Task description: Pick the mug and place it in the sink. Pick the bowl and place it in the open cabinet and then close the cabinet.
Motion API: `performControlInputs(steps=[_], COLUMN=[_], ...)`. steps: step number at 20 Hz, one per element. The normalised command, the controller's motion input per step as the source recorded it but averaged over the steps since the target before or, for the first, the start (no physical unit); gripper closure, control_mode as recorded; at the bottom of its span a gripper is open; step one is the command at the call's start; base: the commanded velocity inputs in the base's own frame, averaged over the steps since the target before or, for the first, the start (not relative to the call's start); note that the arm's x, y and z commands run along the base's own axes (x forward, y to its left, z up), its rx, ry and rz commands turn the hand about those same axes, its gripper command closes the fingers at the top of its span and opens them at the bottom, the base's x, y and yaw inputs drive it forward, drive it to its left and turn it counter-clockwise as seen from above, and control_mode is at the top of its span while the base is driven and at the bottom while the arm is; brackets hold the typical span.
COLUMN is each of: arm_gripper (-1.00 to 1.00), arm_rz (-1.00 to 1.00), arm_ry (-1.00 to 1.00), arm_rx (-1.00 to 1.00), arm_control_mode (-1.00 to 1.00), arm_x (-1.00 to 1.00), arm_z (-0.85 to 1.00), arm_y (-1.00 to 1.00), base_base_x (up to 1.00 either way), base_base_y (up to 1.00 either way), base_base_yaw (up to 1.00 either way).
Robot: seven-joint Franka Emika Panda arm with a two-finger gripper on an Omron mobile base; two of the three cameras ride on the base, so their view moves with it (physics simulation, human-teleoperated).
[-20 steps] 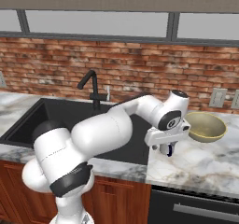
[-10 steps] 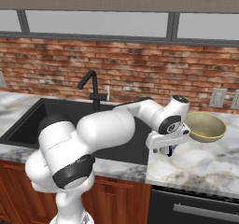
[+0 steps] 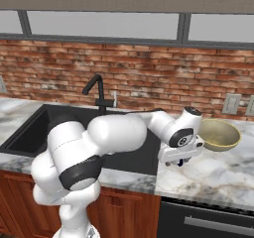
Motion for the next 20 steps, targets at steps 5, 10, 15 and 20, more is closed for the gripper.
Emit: performControlInputs(steps=[5,10,15,20], arm_gripper=[-1.0,-1.0,-1.0,-1.0], arm_rz=[0.0,0.0,0.01,0.0], arm_ry=[-0.01,-0.02,-0.02,-0.04], arm_rx=[0.01,0.1,0.13,0.09], arm_control_mode=[-1.0,-1.0,-1.0,-1.0], arm_x=[0.14,0.11,0.07,0.15], arm_z=[-0.15,-0.08,-0.09,-0.03], arm_y=[0.0,-0.06,-0.32,-0.2], base_base_x=[0.0,0.0,0.0,0.0], base_base_y=[0.0,0.0,0.0,0.0], base_base_yaw=[0.0,0.0,0.0,0.0])
